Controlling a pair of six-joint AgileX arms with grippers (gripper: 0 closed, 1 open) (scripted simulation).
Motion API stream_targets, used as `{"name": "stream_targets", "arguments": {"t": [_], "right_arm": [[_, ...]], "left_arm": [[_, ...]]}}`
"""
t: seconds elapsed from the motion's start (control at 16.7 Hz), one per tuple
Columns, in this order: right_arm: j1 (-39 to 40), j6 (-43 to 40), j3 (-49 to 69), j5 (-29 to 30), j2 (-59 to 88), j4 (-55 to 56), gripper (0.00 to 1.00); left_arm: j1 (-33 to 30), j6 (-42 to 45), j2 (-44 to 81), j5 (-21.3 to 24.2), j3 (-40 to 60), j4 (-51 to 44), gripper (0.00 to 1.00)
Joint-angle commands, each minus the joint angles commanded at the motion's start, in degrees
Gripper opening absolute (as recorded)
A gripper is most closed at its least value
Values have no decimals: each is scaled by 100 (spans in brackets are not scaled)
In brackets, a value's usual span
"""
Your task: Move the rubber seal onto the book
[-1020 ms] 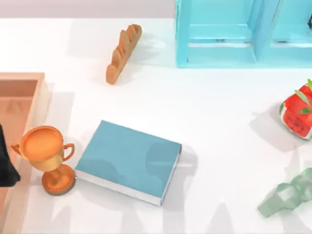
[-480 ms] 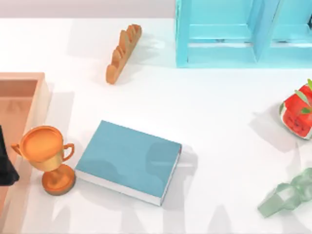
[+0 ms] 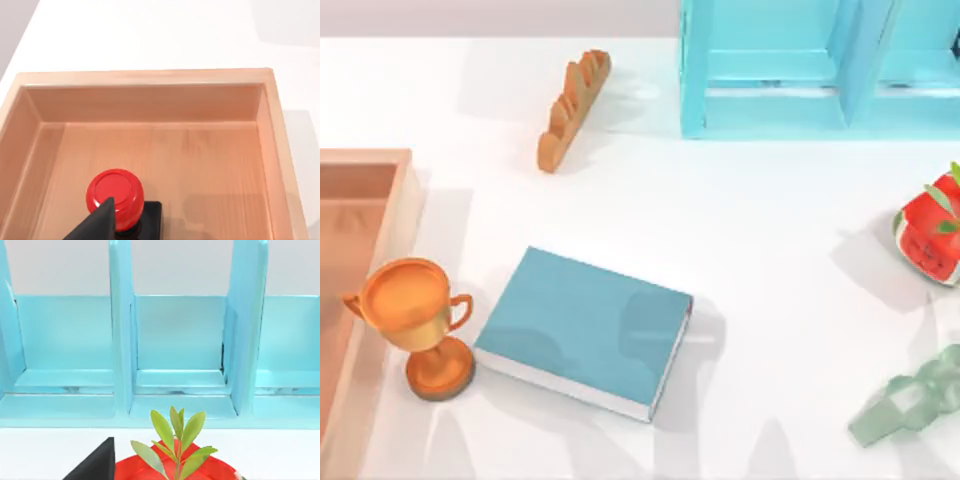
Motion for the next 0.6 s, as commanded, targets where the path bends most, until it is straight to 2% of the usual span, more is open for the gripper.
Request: {"name": "stream_targets", "arguments": {"t": [0.6], "right_arm": [[0, 0, 0, 0, 0, 0, 100]], "left_arm": [[741, 810, 5473, -7, 4747, -3830, 100]]}}
